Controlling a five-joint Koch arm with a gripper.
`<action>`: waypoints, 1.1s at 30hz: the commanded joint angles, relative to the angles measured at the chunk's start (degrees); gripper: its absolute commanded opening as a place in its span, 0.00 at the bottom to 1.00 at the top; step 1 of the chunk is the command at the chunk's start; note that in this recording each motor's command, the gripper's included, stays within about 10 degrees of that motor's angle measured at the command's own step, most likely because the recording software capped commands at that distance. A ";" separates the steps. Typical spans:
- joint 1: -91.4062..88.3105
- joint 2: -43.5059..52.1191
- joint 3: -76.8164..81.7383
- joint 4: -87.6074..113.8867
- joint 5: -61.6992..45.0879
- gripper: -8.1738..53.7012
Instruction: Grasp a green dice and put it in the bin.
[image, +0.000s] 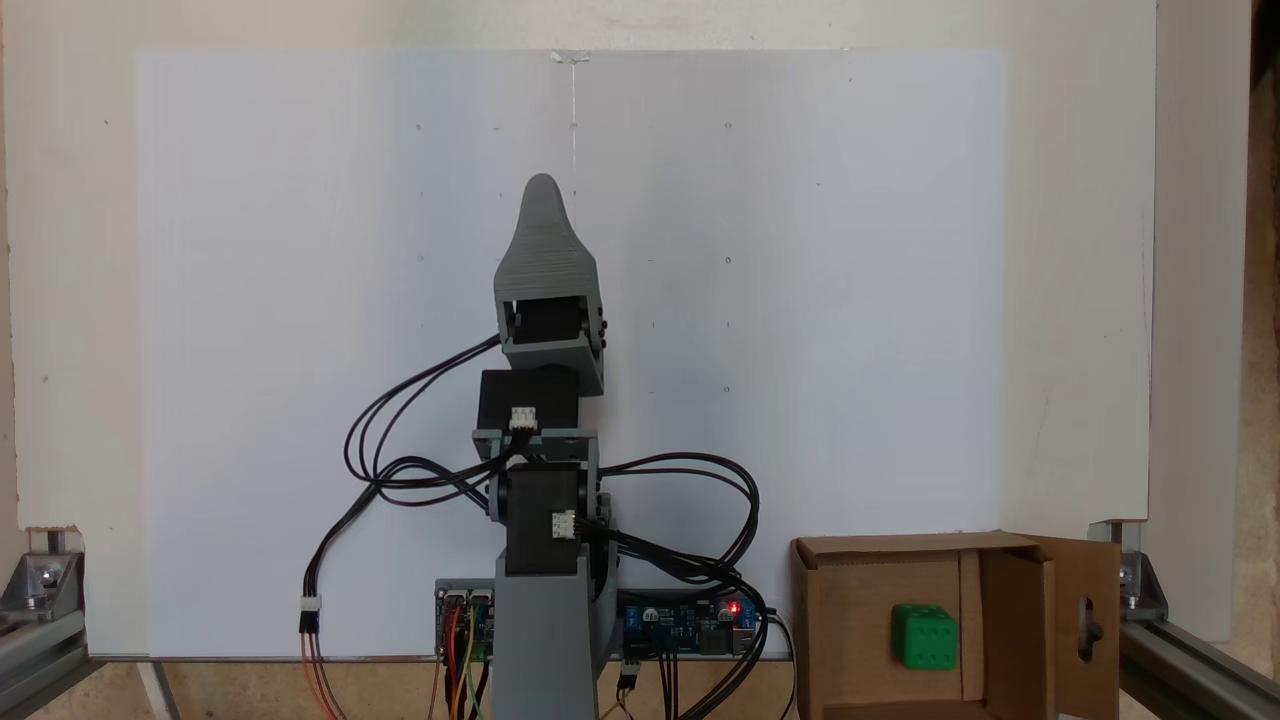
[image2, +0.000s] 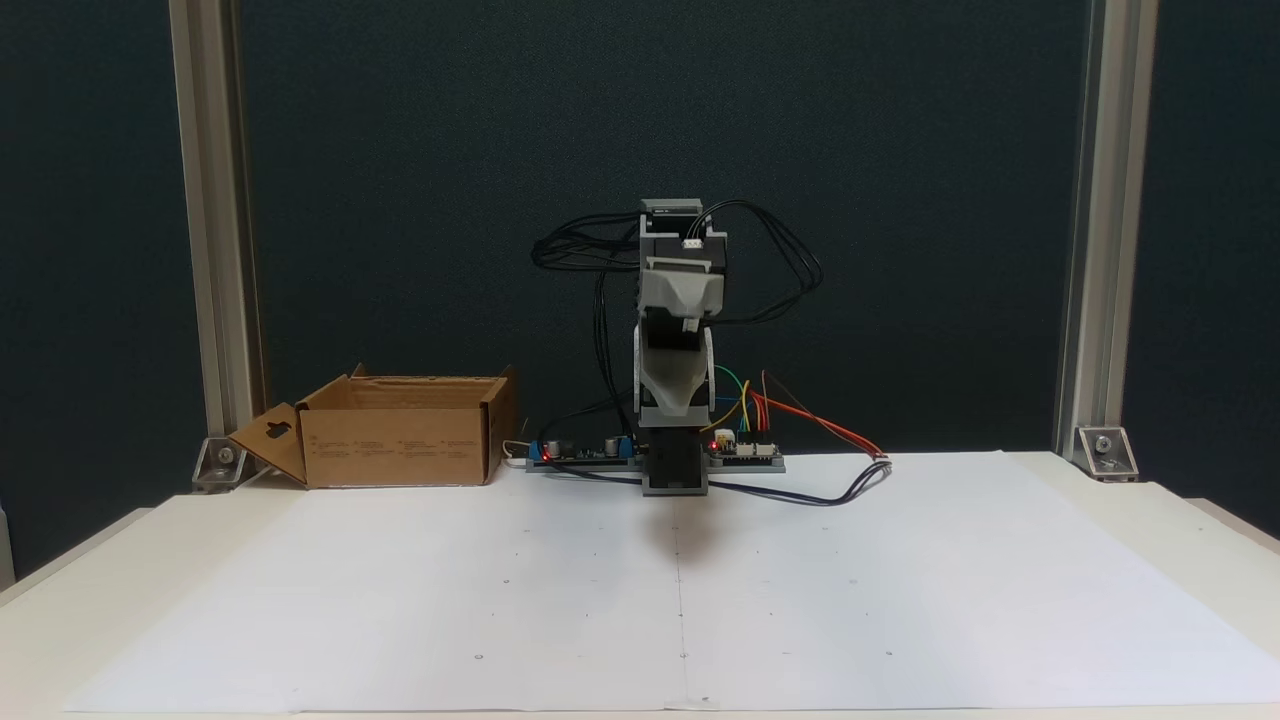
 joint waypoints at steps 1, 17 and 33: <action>0.18 6.33 -0.53 -9.47 2.11 0.88; 0.44 6.42 17.23 -47.35 1.67 0.86; 1.76 6.42 35.07 -71.54 1.41 0.84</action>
